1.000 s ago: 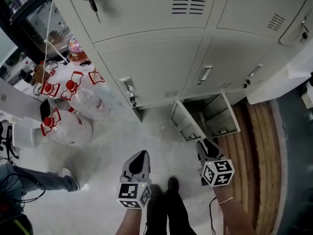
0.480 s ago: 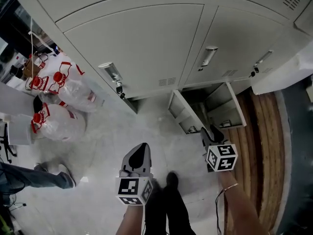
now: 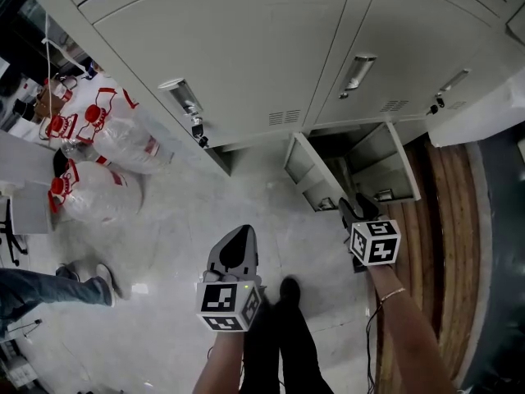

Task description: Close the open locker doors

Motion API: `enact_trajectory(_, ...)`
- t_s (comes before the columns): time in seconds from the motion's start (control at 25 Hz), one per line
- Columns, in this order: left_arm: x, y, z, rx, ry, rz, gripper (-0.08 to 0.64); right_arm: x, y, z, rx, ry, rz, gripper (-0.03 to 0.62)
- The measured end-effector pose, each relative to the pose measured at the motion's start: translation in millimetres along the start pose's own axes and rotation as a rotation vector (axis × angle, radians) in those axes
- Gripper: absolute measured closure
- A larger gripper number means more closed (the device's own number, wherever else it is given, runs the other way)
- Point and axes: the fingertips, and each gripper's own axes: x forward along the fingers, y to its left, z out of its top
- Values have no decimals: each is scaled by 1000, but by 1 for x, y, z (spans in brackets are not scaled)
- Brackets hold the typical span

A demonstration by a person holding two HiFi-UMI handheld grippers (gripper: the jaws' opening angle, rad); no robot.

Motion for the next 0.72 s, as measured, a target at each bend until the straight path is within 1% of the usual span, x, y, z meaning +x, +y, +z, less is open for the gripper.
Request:
enact_trajectory(0.24, -1, -3, -10, -7, 21, -2, 540, 6, -1, -18, 13, 63, 24, 408)
enact_trajectory(0.44, -4, -1, -14, -12, 20, -1, 540, 3, 2, -26, 16, 62, 9, 447)
enact_trajectory(0.6, -9, 3, -16, -18, 21, 7, 540, -1, 17, -29, 46, 58, 32, 465)
enact_trajectory(0.72, -15, 9, -18, -25, 23, 19, 540, -3, 35, -33, 40, 65, 61, 485)
